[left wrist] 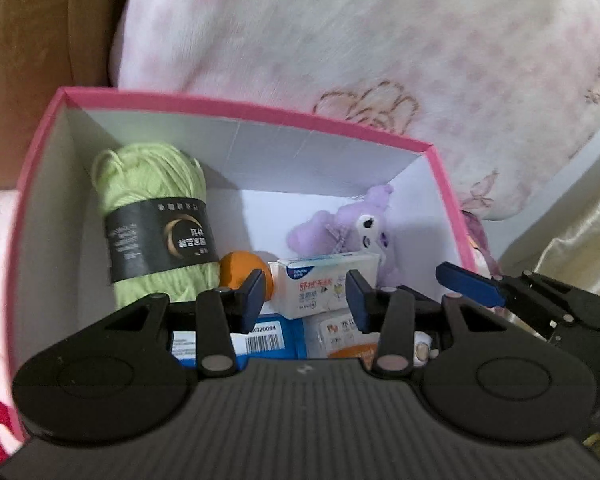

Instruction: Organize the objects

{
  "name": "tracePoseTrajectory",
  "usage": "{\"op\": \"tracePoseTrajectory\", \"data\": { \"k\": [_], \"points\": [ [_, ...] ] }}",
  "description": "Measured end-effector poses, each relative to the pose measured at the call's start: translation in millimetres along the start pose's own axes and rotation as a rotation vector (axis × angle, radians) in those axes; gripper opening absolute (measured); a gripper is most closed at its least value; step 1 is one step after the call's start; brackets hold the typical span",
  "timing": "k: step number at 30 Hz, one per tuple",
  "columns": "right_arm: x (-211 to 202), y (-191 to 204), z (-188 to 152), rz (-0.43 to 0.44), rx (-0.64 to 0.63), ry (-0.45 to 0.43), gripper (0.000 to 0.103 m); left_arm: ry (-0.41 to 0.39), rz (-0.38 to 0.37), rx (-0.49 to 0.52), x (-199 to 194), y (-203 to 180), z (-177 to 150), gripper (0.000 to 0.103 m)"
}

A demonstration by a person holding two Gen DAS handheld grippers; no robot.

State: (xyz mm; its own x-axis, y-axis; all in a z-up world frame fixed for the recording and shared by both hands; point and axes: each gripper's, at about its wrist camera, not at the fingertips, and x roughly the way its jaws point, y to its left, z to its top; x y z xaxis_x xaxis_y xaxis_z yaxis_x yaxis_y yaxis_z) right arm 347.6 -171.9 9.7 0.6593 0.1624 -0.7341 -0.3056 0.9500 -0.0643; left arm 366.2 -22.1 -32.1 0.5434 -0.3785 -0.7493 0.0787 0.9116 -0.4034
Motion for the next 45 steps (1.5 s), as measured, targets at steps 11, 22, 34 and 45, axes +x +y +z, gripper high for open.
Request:
{"op": "tracePoseTrajectory", "data": {
  "k": [11,22,34,45],
  "points": [
    [-76,1,-26,0.052,0.038,-0.066,0.046,-0.001,0.024,0.042,-65,-8,-30,0.043],
    [-154,20,-39,0.078,0.081,-0.145,0.063,-0.026,0.102,0.057,-153,-7,-64,0.059],
    [-202,51,-65,0.105,0.019,-0.149,0.074,-0.041,0.189,0.13,-217,-20,-105,0.07],
    [-218,56,-93,0.119,0.052,-0.13,0.077,0.006,0.227,0.118,-233,-9,-136,0.075]
  ]
}}
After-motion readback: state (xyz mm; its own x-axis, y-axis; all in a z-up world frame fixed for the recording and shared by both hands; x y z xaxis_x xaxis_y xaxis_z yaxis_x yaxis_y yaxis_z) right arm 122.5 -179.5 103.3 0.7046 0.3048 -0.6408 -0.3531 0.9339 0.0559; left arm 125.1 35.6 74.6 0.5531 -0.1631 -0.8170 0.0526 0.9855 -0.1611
